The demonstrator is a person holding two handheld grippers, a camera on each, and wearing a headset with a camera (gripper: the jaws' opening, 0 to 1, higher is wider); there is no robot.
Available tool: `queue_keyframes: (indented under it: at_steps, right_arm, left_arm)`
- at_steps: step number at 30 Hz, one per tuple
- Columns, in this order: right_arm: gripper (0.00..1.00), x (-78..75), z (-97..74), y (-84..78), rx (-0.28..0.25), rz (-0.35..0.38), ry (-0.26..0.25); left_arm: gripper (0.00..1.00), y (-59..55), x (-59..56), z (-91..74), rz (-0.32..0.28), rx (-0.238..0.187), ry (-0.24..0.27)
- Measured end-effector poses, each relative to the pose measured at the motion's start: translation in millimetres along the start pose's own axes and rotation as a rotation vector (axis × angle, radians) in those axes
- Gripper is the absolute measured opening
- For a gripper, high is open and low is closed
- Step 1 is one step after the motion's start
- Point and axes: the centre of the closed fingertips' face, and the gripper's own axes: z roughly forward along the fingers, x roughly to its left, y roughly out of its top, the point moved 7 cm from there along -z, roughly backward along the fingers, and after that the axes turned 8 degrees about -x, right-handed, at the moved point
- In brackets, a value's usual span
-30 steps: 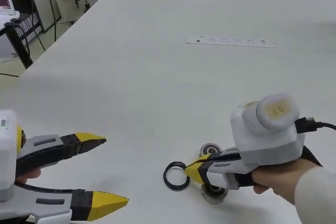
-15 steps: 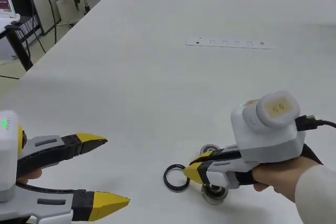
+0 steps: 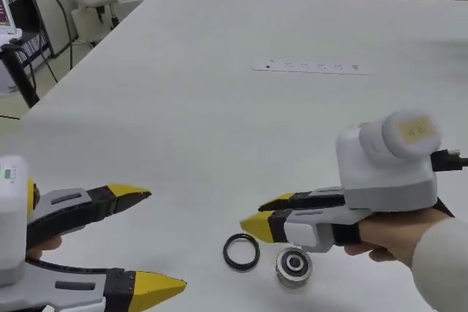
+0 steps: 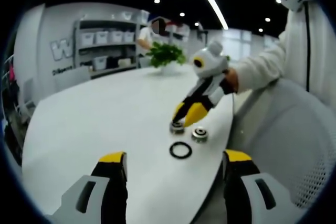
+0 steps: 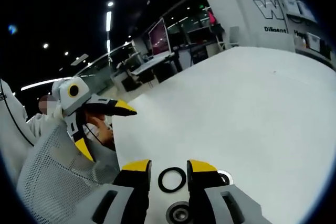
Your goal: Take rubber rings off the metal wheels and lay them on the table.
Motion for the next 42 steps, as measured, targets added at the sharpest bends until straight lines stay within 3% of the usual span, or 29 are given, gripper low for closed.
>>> queue_keyframes:
  at_steps: [9,15,20,26,29,36,42]
  right_arm:
    - [0.42,4.3,-15.6,13.1,-0.011,-0.045,0.005]
    - [0.56,8.2,-35.2,29.2,-0.060,-0.071,0.017]
    - [0.65,7.4,-55.6,34.6,-0.078,-0.131,-0.014]
    - [0.84,5.6,-82.9,31.6,-0.100,-0.148,-0.022]
    - [0.89,3.9,-99.7,32.8,-0.165,-0.174,-0.039]
    - [0.93,-6.0,-126.3,23.6,-0.189,-0.146,-0.098]
    - [0.96,-10.5,-137.4,15.2,-0.187,-0.130,-0.124]
  left_arm:
    - [0.77,2.8,-1.7,-0.7,0.007,-0.007,-0.003]
    - [0.80,5.8,-4.2,-0.9,0.011,-0.008,-0.020]
    - [0.83,5.4,-6.3,0.5,0.018,0.002,-0.037]
    - [0.88,5.2,-6.6,-0.2,0.013,0.004,-0.041]
    - [0.91,4.7,-7.7,-2.2,-0.011,-0.008,-0.044]
    - [0.96,4.5,-11.5,-6.0,-0.018,-0.006,-0.036]
    - [0.97,4.9,-12.8,-10.9,-0.023,-0.011,-0.018]
